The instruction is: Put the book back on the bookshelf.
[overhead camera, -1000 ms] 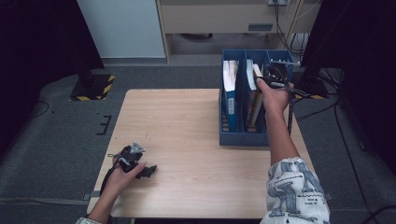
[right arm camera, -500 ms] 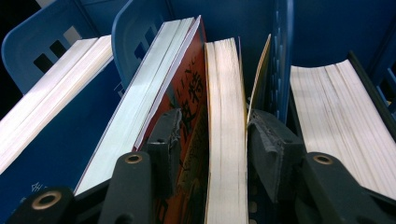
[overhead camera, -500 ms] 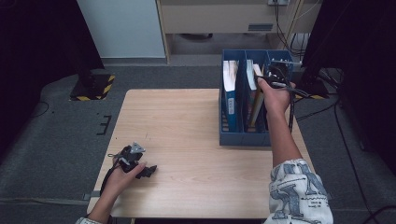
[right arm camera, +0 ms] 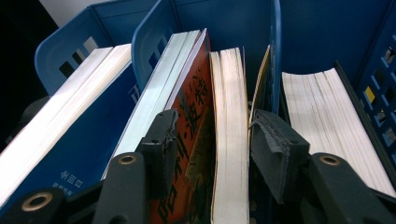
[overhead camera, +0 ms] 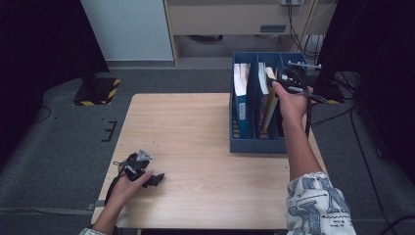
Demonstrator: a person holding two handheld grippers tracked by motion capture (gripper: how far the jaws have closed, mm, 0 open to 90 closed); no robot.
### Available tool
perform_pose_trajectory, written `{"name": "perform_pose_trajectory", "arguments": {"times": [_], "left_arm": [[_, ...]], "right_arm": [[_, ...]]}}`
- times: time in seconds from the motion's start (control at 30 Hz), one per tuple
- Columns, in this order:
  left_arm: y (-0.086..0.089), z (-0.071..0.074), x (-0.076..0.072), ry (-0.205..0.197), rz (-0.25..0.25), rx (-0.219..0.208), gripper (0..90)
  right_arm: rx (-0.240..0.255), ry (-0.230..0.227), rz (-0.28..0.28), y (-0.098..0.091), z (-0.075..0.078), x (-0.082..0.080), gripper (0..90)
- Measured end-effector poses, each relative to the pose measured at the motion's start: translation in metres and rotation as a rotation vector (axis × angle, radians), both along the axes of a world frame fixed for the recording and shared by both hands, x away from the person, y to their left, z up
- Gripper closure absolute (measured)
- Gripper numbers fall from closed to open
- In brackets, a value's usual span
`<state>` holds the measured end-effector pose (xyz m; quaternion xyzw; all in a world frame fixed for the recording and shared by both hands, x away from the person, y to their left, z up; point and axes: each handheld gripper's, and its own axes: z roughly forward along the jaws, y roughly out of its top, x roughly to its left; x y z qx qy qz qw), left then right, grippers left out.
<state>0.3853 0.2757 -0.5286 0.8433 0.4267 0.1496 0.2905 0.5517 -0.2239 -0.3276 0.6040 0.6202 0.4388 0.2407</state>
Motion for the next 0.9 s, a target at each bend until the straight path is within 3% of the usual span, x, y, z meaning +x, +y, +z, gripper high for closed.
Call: {"name": "perform_pose_trajectory", "arguments": {"times": [0.9], "left_arm": [[0.0,0.0,0.0,-0.001,0.001,-0.001,0.0]], "right_arm": [[-0.021,-0.03,0.013,-0.004,0.011,-0.017,35.7]]}}
